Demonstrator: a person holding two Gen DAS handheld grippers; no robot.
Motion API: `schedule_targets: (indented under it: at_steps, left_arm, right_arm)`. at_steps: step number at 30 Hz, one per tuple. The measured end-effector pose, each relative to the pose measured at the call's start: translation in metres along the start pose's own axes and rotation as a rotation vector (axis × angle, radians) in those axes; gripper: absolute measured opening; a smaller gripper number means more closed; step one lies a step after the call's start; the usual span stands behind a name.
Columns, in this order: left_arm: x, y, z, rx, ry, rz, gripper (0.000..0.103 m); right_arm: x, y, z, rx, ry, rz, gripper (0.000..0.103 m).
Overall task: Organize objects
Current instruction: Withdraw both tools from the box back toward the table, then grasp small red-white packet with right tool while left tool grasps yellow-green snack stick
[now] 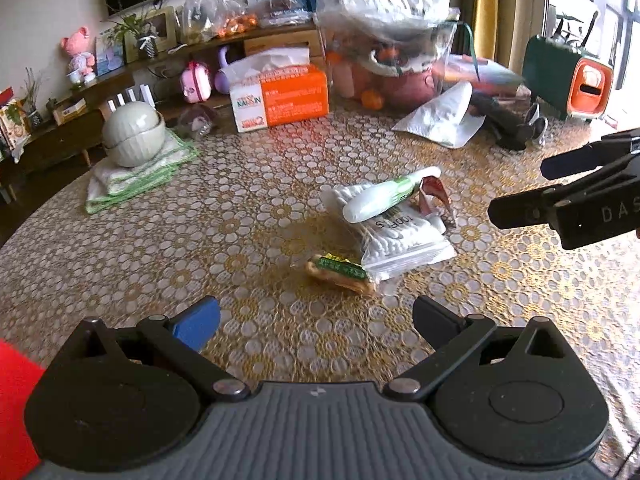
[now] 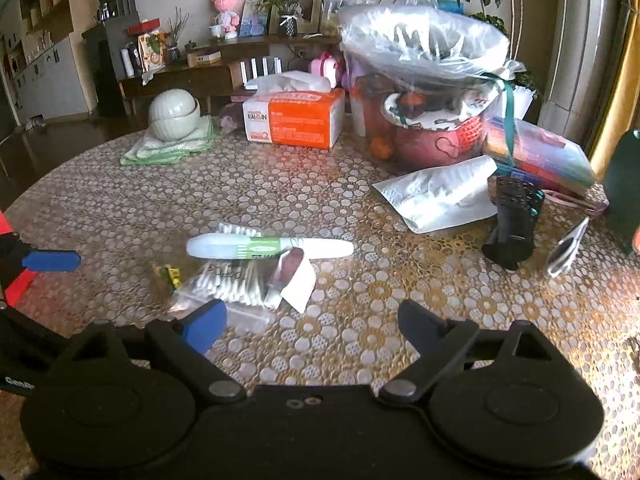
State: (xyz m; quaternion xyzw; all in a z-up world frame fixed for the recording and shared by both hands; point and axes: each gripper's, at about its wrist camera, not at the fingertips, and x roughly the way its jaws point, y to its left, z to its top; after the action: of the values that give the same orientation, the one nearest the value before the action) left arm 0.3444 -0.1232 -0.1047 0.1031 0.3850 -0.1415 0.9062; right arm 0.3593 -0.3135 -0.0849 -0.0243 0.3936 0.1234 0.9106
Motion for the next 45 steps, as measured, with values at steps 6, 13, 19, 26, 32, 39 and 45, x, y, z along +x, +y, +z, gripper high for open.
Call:
schedule_targets:
  at_steps: [6,13,19,26,32,39,45]
  left_arm:
    - [0.027,-0.007,0.005,0.058,0.014,-0.009,0.103]
    - [0.043,-0.01,0.01,0.09,0.011,-0.037,0.103]
    - [0.052,-0.004,0.01,0.07,0.004,-0.065,0.103]
    - [0.057,0.0,0.013,0.061,-0.003,-0.106,0.101]
    - [0.052,-0.001,0.013,0.05,-0.007,-0.148,0.074]
    - [0.045,-0.003,0.015,0.043,-0.024,-0.131,0.059]
    - [0.04,-0.001,0.011,0.024,-0.012,-0.126,0.057]
  right_arm:
    - [0.027,-0.002,0.006,0.012,0.029,0.003,0.088]
    - [0.051,0.003,0.014,0.014,0.042,0.007,0.082]
    - [0.066,0.005,0.014,0.02,0.055,0.021,0.072]
    - [0.069,0.005,0.014,0.025,0.053,0.053,0.064]
    - [0.067,0.0,0.012,0.053,0.05,0.084,0.053]
    - [0.061,0.001,0.009,0.077,0.042,0.111,0.025]
    - [0.054,-0.001,0.006,0.098,0.034,0.085,0.01]
